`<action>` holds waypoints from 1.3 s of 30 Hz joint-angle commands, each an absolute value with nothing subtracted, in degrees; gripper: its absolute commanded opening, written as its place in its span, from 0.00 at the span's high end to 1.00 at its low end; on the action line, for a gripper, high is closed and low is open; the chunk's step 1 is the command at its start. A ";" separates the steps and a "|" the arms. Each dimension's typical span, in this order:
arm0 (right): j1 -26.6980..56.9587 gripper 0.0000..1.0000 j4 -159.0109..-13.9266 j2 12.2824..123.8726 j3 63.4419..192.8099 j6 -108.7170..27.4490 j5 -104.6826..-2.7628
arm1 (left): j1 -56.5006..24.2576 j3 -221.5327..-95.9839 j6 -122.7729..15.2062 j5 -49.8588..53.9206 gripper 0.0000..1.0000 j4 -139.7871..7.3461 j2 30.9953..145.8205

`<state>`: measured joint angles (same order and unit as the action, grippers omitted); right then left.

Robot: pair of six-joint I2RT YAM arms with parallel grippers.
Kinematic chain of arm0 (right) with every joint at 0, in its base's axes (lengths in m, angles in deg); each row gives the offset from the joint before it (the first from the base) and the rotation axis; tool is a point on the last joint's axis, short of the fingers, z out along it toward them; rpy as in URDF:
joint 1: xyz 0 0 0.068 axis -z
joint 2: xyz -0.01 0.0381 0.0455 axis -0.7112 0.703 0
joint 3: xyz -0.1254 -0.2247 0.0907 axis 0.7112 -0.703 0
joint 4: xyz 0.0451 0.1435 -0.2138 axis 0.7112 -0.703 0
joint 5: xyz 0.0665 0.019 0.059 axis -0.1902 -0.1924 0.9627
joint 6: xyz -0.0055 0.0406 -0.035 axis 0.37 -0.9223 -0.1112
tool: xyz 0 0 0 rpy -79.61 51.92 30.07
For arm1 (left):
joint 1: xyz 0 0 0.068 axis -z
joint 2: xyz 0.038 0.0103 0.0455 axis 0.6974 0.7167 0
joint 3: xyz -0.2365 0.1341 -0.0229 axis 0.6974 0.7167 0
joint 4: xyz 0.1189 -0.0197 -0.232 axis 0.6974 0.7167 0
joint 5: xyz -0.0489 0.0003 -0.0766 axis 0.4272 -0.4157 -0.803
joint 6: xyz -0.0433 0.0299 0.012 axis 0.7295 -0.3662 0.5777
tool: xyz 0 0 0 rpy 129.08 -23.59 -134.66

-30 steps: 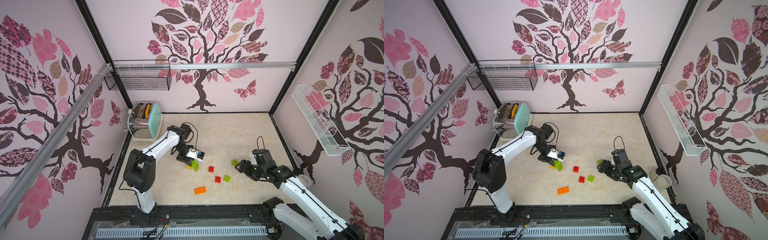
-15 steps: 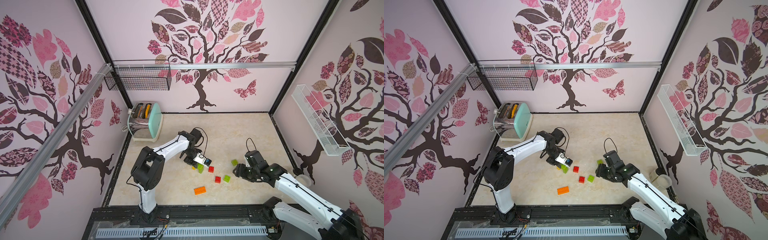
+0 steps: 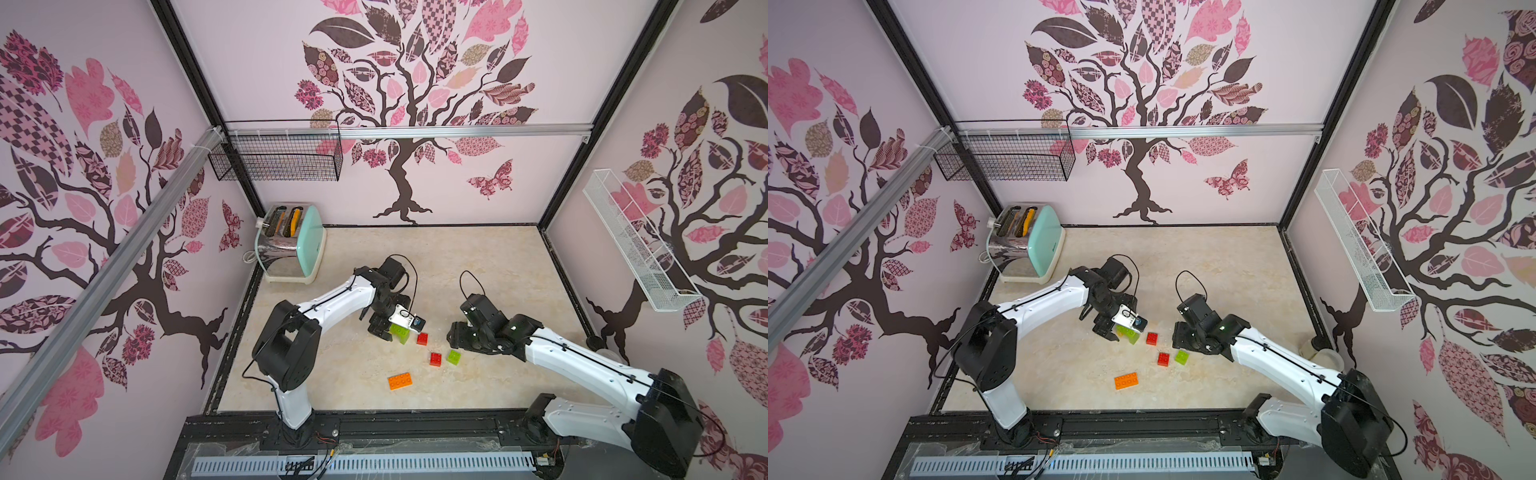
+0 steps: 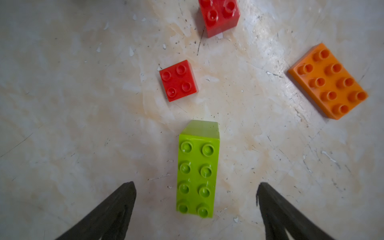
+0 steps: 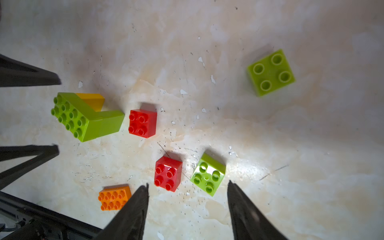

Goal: Assemble a giraffe with lego
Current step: Place the lego brick at the center of the board, then pick up the lego brick from the center of the board.

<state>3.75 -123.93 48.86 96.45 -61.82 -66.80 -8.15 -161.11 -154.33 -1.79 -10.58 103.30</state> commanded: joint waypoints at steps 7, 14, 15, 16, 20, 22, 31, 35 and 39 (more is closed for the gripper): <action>-3.79 0.32 -122.80 70.49 112.45 -63.30 -75.76 | -17.36 -148.12 -130.40 -5.75 0.02 -11.51 76.31; -4.96 0.37 -122.05 79.13 116.19 -64.39 -74.17 | -20.45 -132.77 -109.86 -10.52 0.02 -12.83 59.20; -5.02 0.39 -122.05 79.83 116.60 -64.39 -73.96 | -22.52 -131.34 -107.33 -12.92 0.02 -13.89 58.06; -5.07 0.41 -122.14 80.57 116.93 -64.30 -73.88 | -24.62 -129.64 -103.99 -14.52 0.02 -16.05 56.96; -5.12 0.41 -122.68 82.53 118.16 -64.21 -73.26 | -28.21 -126.96 -102.07 -16.62 0.02 -18.37 54.58; -5.12 0.42 -122.77 83.19 118.42 -64.30 -73.11 | -28.31 -127.04 -102.02 -14.56 0.02 -18.99 54.69; -5.20 0.55 -124.07 85.08 118.96 -64.73 -73.30 | -28.33 -126.61 -100.42 -16.06 0.02 -20.51 54.83; -5.17 0.64 -124.60 85.46 119.22 -64.58 -73.15 | -28.47 -126.47 -100.38 -16.09 0.02 -20.48 54.60; -5.20 0.78 -127.31 84.29 120.37 -63.87 -73.46 | -28.48 -126.42 -100.42 -16.06 0.02 -20.62 54.68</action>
<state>-5.01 -124.61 83.61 118.03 -64.44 -73.08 -28.19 -126.89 -100.89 -14.97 -19.84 55.33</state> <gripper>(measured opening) 0.306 0.981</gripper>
